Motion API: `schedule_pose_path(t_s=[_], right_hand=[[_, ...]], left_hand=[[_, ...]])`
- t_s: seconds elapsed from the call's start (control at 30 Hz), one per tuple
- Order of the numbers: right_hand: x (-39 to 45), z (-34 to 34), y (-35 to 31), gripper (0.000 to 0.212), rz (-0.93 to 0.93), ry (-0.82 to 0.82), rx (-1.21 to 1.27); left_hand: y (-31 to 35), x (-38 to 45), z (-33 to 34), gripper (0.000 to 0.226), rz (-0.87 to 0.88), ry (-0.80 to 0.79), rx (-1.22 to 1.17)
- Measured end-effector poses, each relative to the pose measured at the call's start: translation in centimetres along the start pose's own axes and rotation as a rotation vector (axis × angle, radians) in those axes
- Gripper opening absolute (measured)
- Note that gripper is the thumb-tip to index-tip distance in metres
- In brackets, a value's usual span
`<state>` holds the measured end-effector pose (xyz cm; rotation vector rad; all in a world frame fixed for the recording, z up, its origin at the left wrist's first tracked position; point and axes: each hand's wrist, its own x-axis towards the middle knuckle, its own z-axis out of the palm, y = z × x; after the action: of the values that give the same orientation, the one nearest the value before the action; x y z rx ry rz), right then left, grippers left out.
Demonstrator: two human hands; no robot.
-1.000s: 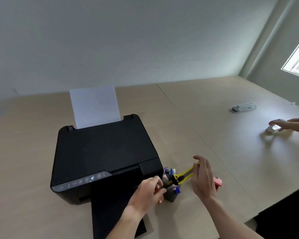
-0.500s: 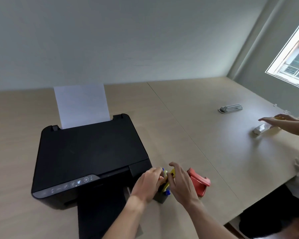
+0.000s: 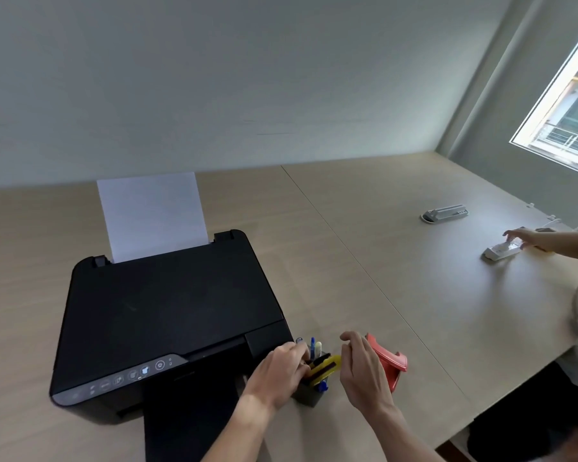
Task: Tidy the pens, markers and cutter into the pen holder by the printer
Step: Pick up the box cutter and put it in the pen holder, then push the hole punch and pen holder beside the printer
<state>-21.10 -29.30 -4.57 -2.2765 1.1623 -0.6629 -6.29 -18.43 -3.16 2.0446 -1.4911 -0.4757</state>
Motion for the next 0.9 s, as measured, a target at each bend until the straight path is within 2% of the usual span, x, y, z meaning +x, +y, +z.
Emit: schedule_pose_path(t_s=[0.13,0.23,0.33,0.43,0.57,0.73,0.9], right_hand=[[-1.2,0.5,1.2,0.013,0.070,0.018,0.080],[-3.2,1.1,2.1,0.014,0.119,0.020,0.099],[-4.9,1.8,2.7,0.014,0.156,-0.002,0.080],[-5.5,2.3,3.1,0.015,0.189,-0.012,0.058],[-5.2,2.1,4.0,0.016,0.216,0.054,0.003],[-3.9,1.4,6.1,0.032,0.307,0.138,-0.216],[-2.8,1.4,8.0,0.063,0.411,0.100,-0.353]], left_hand=[[-0.4,-0.4,0.2,0.013,0.034,-0.038,-0.032],[-1.0,-1.0,0.6,0.006,0.054,-0.045,-0.048],[-1.6,-1.4,1.0,0.014,0.084,-0.099,-0.027],[-1.4,-1.3,1.2,0.028,0.211,-0.113,0.121],[0.4,0.6,1.2,0.055,0.419,-0.130,0.441],[3.7,4.4,1.6,0.081,0.280,-0.325,0.697],[6.5,6.4,2.0,0.071,0.161,-0.536,0.811]])
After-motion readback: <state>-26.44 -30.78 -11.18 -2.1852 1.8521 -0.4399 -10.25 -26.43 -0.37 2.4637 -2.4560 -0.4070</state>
